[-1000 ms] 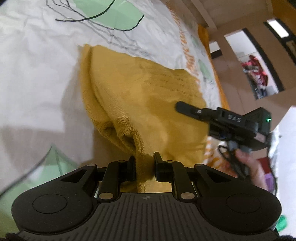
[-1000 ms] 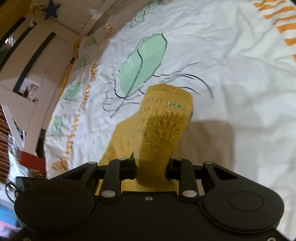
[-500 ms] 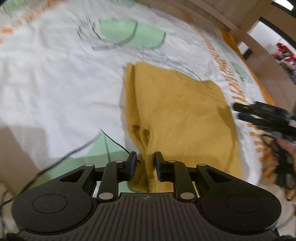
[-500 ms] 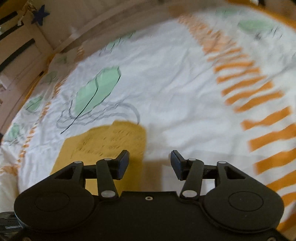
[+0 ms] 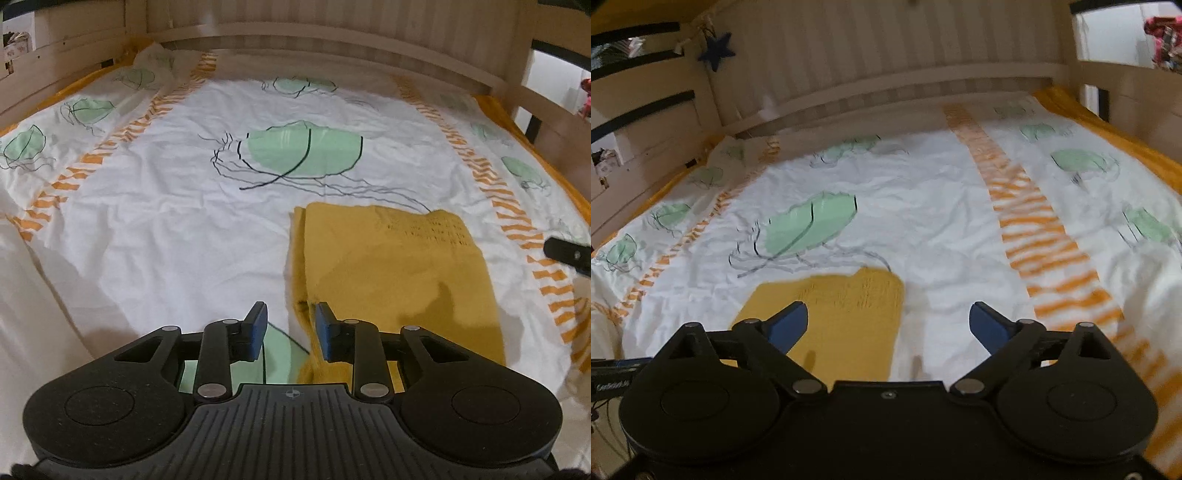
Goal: Fold small clothes
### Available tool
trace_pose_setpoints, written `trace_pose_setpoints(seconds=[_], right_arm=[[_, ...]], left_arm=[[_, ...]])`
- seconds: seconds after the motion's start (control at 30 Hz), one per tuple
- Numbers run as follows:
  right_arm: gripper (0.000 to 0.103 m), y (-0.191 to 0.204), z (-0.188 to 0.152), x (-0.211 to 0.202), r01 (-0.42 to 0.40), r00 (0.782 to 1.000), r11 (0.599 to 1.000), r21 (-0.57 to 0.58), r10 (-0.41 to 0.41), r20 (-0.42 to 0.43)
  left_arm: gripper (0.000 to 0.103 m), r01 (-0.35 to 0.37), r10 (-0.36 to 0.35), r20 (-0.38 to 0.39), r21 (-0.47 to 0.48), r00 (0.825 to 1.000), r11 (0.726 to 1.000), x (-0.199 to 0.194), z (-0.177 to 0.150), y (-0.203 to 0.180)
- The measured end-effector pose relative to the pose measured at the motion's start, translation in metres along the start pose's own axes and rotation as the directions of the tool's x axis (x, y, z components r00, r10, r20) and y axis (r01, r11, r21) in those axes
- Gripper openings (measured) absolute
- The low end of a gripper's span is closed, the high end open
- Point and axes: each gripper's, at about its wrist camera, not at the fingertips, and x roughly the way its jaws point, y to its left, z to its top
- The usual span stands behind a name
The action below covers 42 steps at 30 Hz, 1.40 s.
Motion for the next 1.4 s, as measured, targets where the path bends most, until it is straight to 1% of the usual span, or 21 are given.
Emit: trace_pose_setpoints(seconds=[0.13,0.23,0.33,0.4,0.5,0.63,0.87,1.1,1.4], right_arm=[[0.096,0.007,-0.016,-0.014,-0.019,1.000,0.999,0.034,0.020,-0.018],[0.102,0.013,-0.026,-0.025,-0.032,0.999,0.998,0.048,0.033,-0.022],[0.102,0.017,-0.035,-0.034,-0.034,0.999,0.998,0.059,0.036,-0.023],[0.102,0.019,-0.040,-0.036,-0.020,0.998,0.998,0.056,0.023,-0.054],[0.102,0.021,-0.049,-0.039,-0.023,0.997,0.998,0.058,0.027,-0.074],[0.102,0.024,-0.059,-0.047,-0.016,0.997,0.998,0.059,0.021,-0.075],[0.102,0.030,-0.067,-0.054,-0.008,0.997,0.999,0.038,0.011,-0.082],[0.102,0.033,-0.070,-0.056,0.002,0.997,1.000,0.028,0.000,-0.078],[0.102,0.034,-0.072,-0.052,0.018,0.995,1.000,0.003,-0.018,-0.099]], left_arm=[[0.028,0.010,-0.010,-0.030,-0.012,0.999,1.000,-0.004,-0.008,-0.004],[0.028,0.011,-0.011,-0.045,-0.004,0.999,1.000,-0.007,-0.016,-0.009],[0.028,0.014,-0.013,-0.052,0.011,0.999,1.000,-0.010,-0.023,-0.014],[0.028,0.015,-0.014,-0.055,0.018,0.998,1.000,-0.011,-0.027,-0.016],[0.028,0.014,-0.012,-0.061,0.025,0.998,1.000,-0.014,-0.033,-0.019],[0.028,-0.002,0.004,-0.062,0.028,0.998,1.000,-0.018,-0.039,-0.021],[0.028,-0.033,0.035,-0.065,0.033,0.997,0.999,-0.020,-0.046,-0.022],[0.028,-0.033,0.035,-0.066,0.031,0.997,0.999,-0.023,-0.051,-0.020],[0.028,-0.017,0.018,-0.068,0.022,0.998,1.000,-0.027,-0.054,-0.015]])
